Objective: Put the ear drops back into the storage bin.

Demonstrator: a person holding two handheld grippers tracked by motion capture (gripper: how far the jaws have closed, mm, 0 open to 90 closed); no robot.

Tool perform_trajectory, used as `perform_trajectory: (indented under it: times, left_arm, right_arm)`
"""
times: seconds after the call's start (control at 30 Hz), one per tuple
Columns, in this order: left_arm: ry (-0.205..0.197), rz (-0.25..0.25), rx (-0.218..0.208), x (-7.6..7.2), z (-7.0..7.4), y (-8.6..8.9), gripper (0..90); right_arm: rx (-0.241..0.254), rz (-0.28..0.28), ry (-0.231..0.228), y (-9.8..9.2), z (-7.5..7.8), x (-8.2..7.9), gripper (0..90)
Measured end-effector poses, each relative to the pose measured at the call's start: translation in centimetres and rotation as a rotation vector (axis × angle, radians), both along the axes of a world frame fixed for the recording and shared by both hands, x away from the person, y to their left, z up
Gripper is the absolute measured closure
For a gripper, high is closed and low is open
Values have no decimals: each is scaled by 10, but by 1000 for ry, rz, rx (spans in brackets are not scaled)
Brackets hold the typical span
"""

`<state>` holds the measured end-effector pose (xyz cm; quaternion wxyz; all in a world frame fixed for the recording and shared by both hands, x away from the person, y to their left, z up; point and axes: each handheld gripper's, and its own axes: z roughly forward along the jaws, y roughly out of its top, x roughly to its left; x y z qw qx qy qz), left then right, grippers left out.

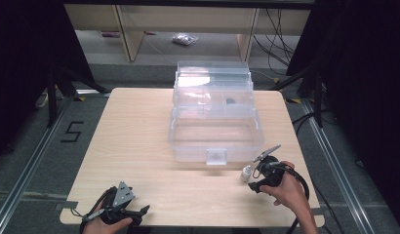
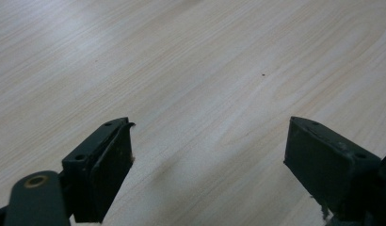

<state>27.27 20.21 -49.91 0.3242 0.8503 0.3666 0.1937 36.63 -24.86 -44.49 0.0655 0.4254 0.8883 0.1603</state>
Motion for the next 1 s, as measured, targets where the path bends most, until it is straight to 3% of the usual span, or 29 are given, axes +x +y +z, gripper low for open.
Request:
perform_trajectory:
  times: [0.17, 0.23, 0.27, 0.3, 0.33, 0.4, 0.47, 0.5, 0.87, 0.93, 0.97, 1.0]
  left_arm:
    - [1, -5, 1, 0, 0, 0, 151]
    - [10, 8, -11, 0, -1, -1, 151]
    - [2, 2, 4, 1, 0, 0, 150]
    - [3, 5, -1, 0, 0, 0, 150]
    - [5, 0, 0, 0, 0, 0, 150]
    - [11, 7, -13, 0, -1, -1, 150]
    - [9, 6, -9, 0, 0, 0, 150]
    - [5, 0, -1, 0, 0, 0, 150]
    - [6, -1, -3, 0, 0, 0, 150]
    - [7, -3, -3, 0, 0, 0, 150]
    - [5, -1, -4, 0, 0, 0, 151]
    - [5, -1, -6, 0, 0, 0, 150]
  right_arm:
    - [-11, 20, 14, 6, 2, 4, 314]
    - [-23, 48, -9, 7, 3, 7, 316]
    - [-28, 60, -16, 7, 3, 8, 316]
    - [-25, 35, 11, 9, 5, 7, 317]
    - [-36, 59, -9, 8, 5, 10, 320]
    - [-46, 33, 3, 10, 6, 11, 327]
    - [-48, 37, 11, 10, 7, 12, 329]
    - [-53, 75, -23, 10, 6, 15, 333]
    - [-83, 106, -13, 22, 5, 28, 388]
    - [-83, 89, -2, 24, 5, 28, 391]
    - [-89, 116, -8, 25, 4, 30, 400]
    - [-91, 91, 7, 26, 5, 29, 403]
